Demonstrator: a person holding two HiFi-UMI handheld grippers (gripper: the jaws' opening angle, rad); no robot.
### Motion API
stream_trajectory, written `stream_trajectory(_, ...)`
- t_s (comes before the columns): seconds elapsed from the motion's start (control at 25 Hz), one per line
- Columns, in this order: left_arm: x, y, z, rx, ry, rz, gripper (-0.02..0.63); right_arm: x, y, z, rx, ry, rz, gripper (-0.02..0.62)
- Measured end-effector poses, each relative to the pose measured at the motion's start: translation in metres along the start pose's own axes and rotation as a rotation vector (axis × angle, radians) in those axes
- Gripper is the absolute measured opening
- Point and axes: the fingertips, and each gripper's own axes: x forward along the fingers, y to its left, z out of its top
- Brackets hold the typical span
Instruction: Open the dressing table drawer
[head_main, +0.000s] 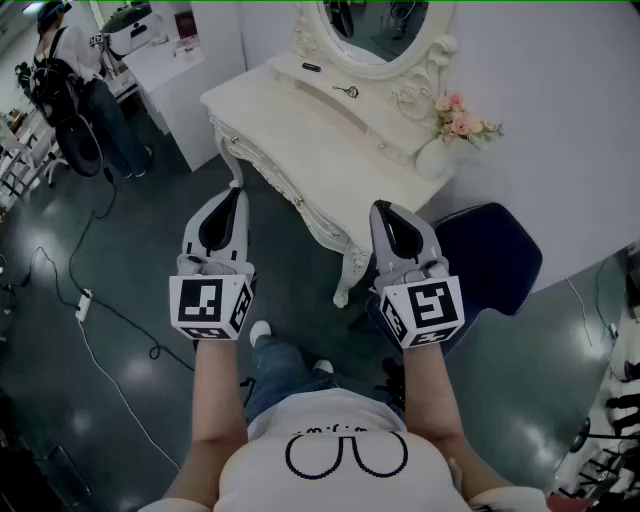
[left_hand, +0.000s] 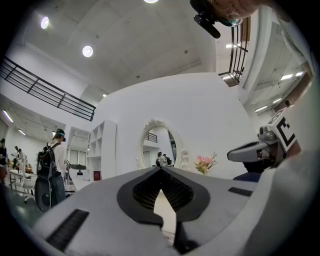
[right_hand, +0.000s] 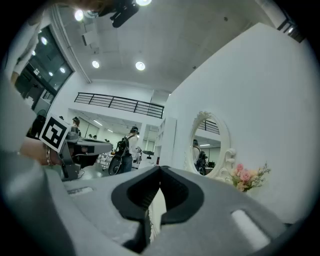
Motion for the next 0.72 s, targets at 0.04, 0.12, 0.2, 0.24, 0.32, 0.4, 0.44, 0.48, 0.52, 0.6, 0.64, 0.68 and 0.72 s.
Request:
stream_trajectory(0.04,0.004,-0.001,-0.001,0.004,-0.004,-0.003,-0.002,0.002,-0.004,-0.001,-0.002,0.003,-0.006,0.000)
stream_trajectory(0.12,0.011,-0.002,-0.003,0.007,-0.011,-0.006,-0.002,0.006,-0.012,-0.002,-0.006,0.007,-0.016,0.000)
stream_trajectory(0.2,0.017,0.003,-0.004,-0.003,-0.020,-0.007,-0.002,0.014,-0.016,-0.004,-0.006,0.007,-0.023,0.000)
stream_trajectory(0.24,0.021,0.007,-0.005,-0.010,-0.024,-0.009,-0.002,0.018,-0.017,-0.005,-0.006,0.007,-0.024,0.000)
stream_trajectory(0.32,0.027,0.017,-0.009,-0.021,-0.027,-0.014,-0.002,0.031,-0.016,-0.010,-0.010,0.016,-0.027,0.000)
stream_trajectory(0.4,0.036,0.032,-0.015,-0.028,-0.022,-0.014,-0.002,0.048,-0.013,-0.014,-0.012,0.030,-0.030,0.000)
stream_trajectory(0.44,0.040,0.042,-0.018,-0.032,-0.019,-0.013,-0.002,0.059,-0.010,-0.015,-0.011,0.032,-0.030,0.000)
stream_trajectory(0.48,0.046,0.052,-0.021,-0.034,-0.015,-0.012,-0.002,0.069,-0.007,-0.015,-0.007,0.027,-0.032,0.000)
stream_trajectory(0.52,0.053,0.063,-0.025,-0.035,-0.011,-0.011,-0.002,0.080,-0.005,-0.015,0.000,0.015,-0.035,0.000)
stream_trajectory(0.6,0.070,0.085,-0.032,-0.038,-0.005,-0.014,-0.002,0.104,-0.003,-0.013,0.018,-0.006,-0.045,0.000)
stream_trajectory(0.64,0.080,0.096,-0.036,-0.041,-0.002,-0.018,-0.002,0.118,-0.003,-0.013,0.023,-0.006,-0.049,0.000)
stream_trajectory(0.68,0.091,0.106,-0.039,-0.043,0.000,-0.023,-0.002,0.132,-0.003,-0.014,0.024,-0.001,-0.055,0.000)
stream_trajectory(0.72,0.101,0.117,-0.041,-0.042,0.001,-0.031,-0.002,0.146,-0.002,-0.015,0.022,0.005,-0.061,0.000)
